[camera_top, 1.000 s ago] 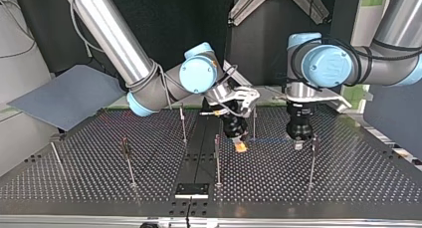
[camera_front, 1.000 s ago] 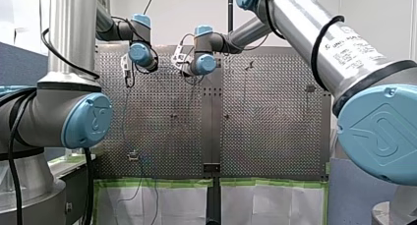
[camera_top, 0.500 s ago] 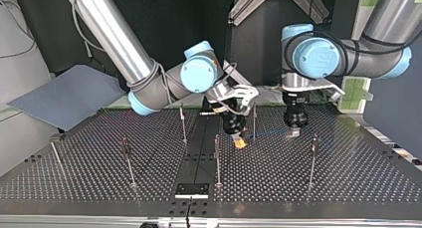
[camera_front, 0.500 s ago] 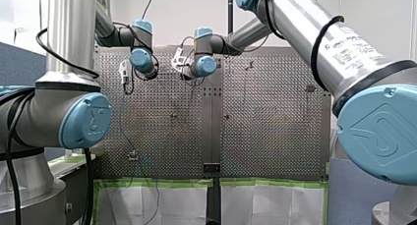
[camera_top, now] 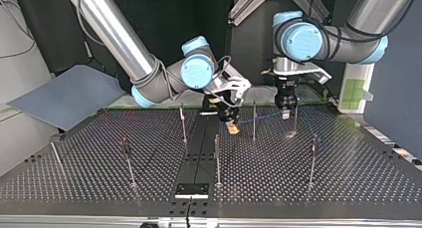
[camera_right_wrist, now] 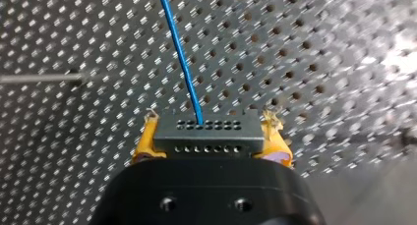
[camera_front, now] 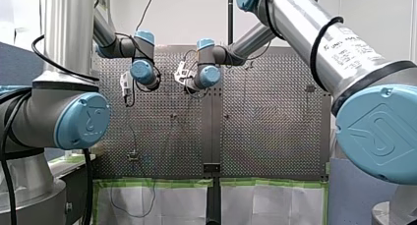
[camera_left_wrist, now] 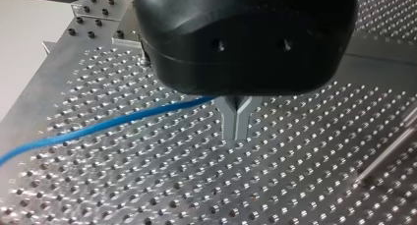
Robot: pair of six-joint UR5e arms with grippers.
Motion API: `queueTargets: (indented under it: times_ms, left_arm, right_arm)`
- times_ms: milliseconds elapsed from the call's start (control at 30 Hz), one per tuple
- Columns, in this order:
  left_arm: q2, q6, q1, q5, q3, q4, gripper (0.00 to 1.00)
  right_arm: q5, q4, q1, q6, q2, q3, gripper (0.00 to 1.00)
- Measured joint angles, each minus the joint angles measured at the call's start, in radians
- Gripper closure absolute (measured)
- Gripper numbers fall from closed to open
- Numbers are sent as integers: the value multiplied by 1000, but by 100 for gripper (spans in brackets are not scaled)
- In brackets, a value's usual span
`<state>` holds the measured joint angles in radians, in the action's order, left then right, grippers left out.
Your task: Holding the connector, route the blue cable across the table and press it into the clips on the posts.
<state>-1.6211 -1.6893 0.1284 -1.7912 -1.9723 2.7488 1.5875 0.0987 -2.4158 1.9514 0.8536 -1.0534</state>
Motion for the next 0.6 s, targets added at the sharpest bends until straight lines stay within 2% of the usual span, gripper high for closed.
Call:
queueTargets:
  times_ms: [167,333,467,600]
  left_arm:
    - [-11,-25,12,-3,-41,-34,100]
    - [-48,-24,21,-4,-84,-62,100]
    - [-79,-24,23,-4,-96,-91,100]
    - [-115,-34,23,-3,-99,-121,100]
  right_arm:
    - [-1,0,7,-4,0,-33,100]
    - [-1,0,14,-17,-1,-68,100]
    - [-1,0,16,-24,-1,-91,100]
    - [-2,0,14,-42,-1,-116,100]
